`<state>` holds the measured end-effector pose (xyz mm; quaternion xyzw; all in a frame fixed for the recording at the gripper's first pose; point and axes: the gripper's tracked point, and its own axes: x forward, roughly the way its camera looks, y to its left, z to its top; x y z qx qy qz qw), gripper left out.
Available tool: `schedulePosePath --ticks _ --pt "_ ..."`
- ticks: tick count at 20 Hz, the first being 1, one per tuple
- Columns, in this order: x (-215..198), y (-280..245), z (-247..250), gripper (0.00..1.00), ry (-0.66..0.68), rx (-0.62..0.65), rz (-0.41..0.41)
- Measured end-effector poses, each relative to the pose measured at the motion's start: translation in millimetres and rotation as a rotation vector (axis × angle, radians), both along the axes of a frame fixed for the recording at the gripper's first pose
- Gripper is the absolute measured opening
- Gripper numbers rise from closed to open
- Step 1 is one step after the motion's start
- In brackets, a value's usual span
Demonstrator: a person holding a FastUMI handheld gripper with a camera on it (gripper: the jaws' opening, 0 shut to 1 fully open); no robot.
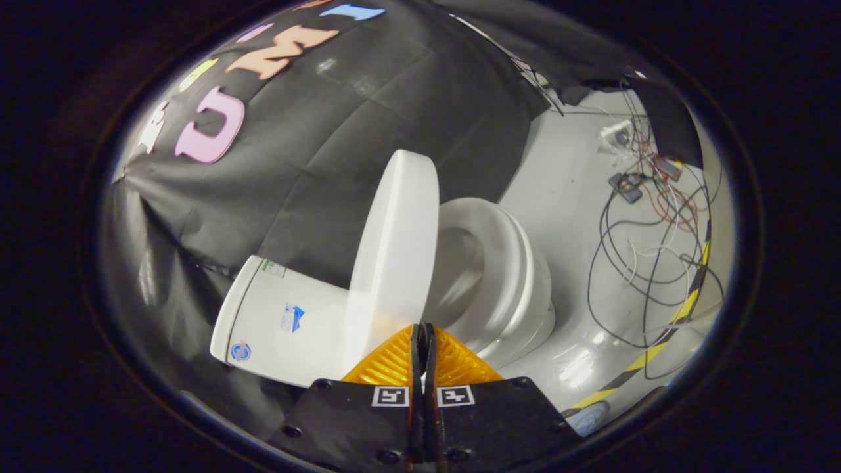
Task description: Open the toilet lid.
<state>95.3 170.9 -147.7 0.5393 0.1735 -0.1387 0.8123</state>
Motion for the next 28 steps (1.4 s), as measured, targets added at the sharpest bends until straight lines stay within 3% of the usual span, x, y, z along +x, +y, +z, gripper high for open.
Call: schedulePosePath --ticks 9,28 --pt "13.1 7.5 52.1 0.01 -0.050 -0.146 0.029" --pt "37.4 42.3 141.4 0.02 0.083 -0.586 0.061"
